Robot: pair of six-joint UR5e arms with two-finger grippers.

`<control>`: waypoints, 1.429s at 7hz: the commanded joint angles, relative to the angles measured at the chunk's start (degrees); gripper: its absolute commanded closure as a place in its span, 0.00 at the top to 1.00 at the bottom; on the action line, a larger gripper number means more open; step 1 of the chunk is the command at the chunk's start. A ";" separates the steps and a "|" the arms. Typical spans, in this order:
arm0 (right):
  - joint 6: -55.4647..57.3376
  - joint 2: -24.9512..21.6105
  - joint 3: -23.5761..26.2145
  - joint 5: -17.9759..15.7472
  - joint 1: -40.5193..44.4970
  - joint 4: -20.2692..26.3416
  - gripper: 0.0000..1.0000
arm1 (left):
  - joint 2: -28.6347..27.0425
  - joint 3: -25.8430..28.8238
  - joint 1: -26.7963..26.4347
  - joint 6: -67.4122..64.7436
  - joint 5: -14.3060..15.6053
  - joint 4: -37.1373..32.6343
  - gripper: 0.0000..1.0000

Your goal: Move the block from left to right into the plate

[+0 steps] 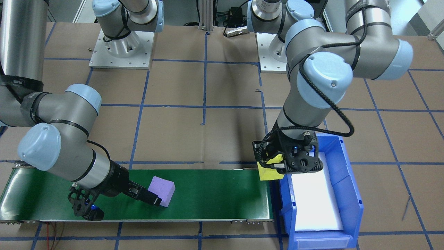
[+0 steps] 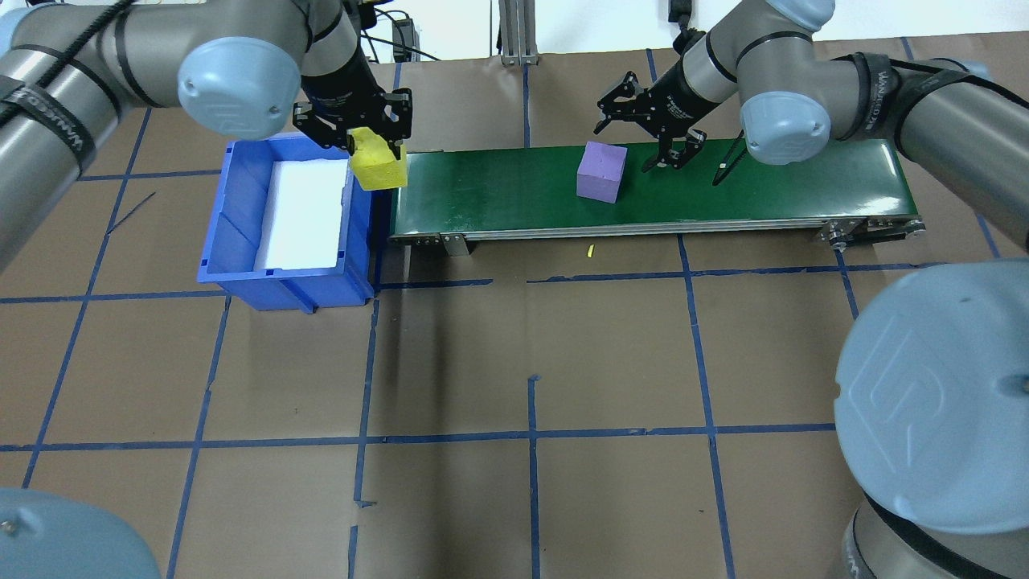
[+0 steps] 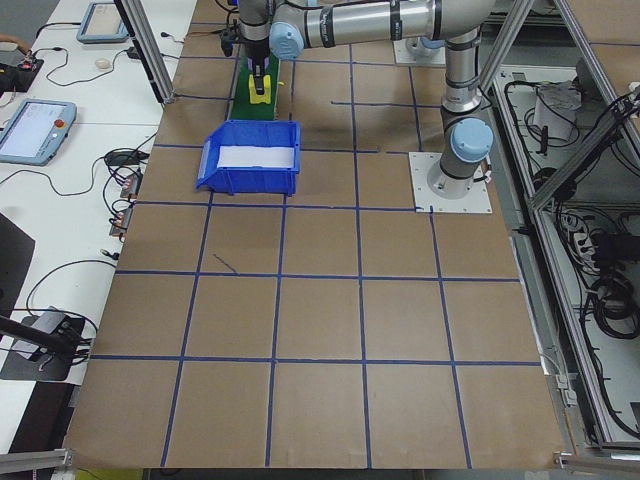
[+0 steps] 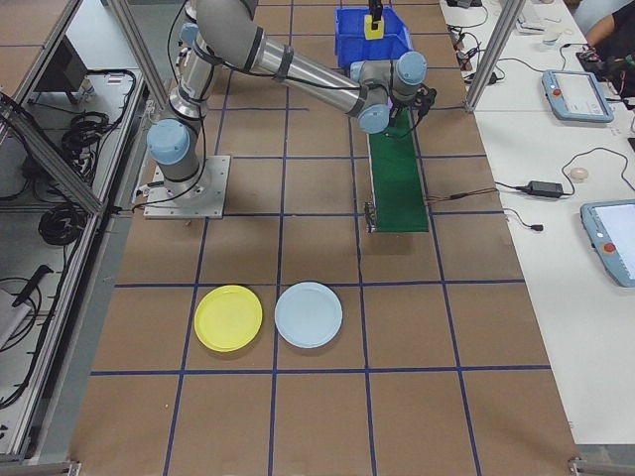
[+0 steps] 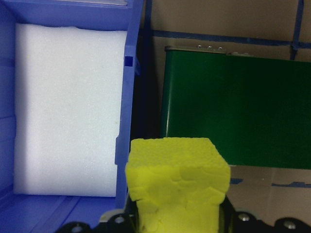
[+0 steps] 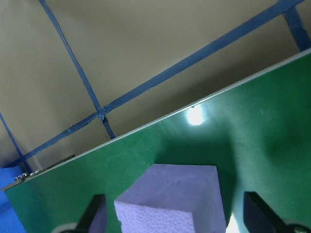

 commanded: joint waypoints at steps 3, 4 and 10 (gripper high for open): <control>-1.12 0.46 2.77 -4.61 0.80 -2.92 0.95 | -7.78 0.04 -1.55 1.51 0.65 7.86 0.38; -6.18 0.63 4.70 -9.77 0.80 -4.42 0.76 | -7.88 -0.22 -1.55 1.35 0.57 8.75 0.49; -56.53 -14.56 3.57 -33.52 -13.19 9.27 0.32 | 1.31 -1.37 -1.12 1.34 0.74 1.43 1.00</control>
